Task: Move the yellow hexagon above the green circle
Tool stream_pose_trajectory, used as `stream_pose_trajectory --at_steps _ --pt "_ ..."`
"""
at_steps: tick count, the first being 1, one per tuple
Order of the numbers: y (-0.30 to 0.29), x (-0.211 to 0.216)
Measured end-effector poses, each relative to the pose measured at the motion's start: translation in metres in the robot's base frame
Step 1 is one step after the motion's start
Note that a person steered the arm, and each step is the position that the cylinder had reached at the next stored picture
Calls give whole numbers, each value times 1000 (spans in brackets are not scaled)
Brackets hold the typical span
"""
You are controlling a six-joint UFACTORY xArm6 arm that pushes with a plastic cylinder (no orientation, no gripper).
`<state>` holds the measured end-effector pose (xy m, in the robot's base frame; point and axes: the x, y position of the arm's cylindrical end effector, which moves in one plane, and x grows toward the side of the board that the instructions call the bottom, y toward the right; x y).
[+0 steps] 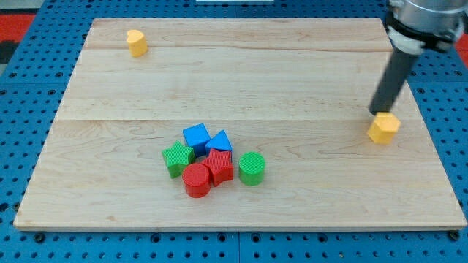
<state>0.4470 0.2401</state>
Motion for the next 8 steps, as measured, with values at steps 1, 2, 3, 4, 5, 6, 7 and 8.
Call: stream_pose_trajectory --at_steps 1,2,3,4,5,6,7,8 --pt "61 25" --pt "1 46" --pt "-108 36" --pt "-75 23" --pt "-92 9" --pt "-115 0" --pt "-116 6" --pt "-111 20"
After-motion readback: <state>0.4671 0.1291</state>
